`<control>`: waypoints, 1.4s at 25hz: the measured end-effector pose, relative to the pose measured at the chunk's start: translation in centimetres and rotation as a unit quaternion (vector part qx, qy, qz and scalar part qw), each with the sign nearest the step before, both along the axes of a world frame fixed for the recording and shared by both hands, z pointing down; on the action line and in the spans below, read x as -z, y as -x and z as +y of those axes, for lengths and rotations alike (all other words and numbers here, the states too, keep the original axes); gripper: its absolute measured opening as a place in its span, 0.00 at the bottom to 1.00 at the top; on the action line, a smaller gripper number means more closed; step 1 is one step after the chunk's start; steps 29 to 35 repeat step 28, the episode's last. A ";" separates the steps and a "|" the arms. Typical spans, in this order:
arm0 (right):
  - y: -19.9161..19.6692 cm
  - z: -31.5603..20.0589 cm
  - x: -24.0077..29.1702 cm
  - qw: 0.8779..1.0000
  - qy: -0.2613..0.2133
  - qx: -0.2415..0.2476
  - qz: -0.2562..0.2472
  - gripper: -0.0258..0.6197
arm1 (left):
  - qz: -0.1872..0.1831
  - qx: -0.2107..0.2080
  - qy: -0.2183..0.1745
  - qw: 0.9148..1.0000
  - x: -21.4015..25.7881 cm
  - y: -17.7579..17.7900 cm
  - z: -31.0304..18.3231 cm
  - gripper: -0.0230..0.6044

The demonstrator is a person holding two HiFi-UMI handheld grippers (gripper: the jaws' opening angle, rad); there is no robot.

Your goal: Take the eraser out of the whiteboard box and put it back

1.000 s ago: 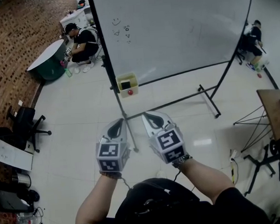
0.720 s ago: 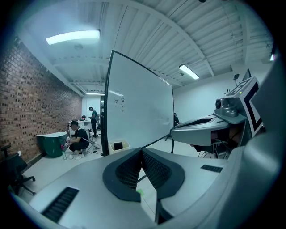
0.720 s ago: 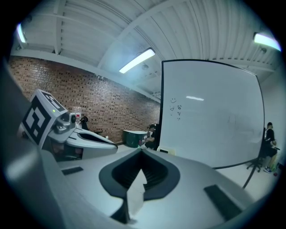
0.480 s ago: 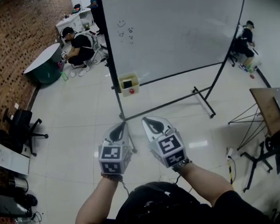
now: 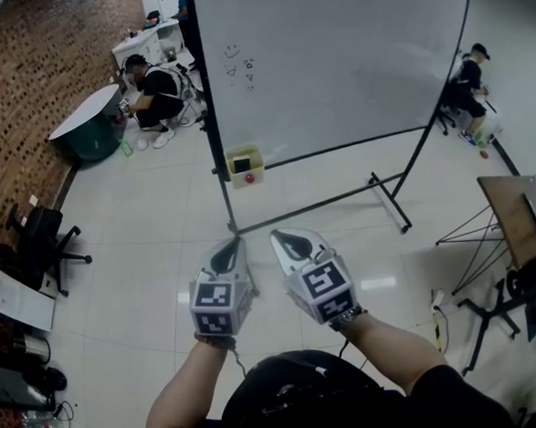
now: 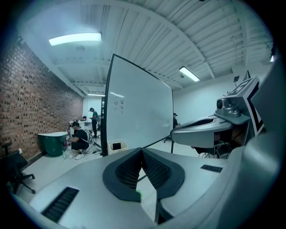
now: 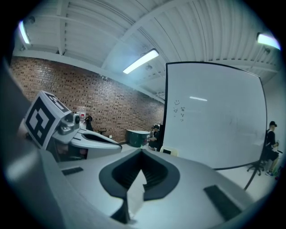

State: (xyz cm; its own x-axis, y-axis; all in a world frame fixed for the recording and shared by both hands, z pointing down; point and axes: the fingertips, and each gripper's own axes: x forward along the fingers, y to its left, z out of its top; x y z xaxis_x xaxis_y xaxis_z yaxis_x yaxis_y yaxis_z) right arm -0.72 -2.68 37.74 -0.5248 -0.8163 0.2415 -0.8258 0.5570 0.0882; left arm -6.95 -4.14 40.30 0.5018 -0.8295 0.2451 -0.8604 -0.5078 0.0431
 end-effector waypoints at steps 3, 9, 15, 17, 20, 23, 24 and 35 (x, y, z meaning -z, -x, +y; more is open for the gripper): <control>-0.5 0.3 0.0 1.000 0.001 0.007 0.001 0.08 | 0.000 0.005 0.000 1.000 -0.1 -0.6 0.2 0.03; -1.7 0.9 -0.1 1.000 -0.002 0.016 0.001 0.08 | 0.010 0.003 0.009 1.000 0.2 -2.4 1.0 0.03; -2.3 1.5 0.2 1.000 0.001 0.023 -0.013 0.08 | -0.001 0.015 0.000 1.000 0.1 -2.8 1.3 0.03; -2.3 1.6 0.5 0.999 0.004 0.022 -0.028 0.08 | 0.007 0.012 0.006 1.000 0.3 -3.3 1.6 0.03; -2.6 1.7 0.4 1.000 0.000 0.026 -0.017 0.08 | 0.010 0.009 0.012 1.000 0.4 -3.7 1.9 0.03; -3.0 2.0 0.2 1.000 -0.005 0.030 -0.003 0.08 | 0.012 0.011 0.012 1.000 0.4 -4.0 2.2 0.03; -3.1 2.0 0.2 1.000 -0.005 0.029 -0.004 0.08 | 0.011 0.012 0.011 1.000 0.4 -4.0 2.2 0.03; -2.9 2.1 0.9 0.999 0.003 0.024 -0.040 0.08 | -0.011 0.023 -0.004 1.000 0.1 -3.6 1.8 0.03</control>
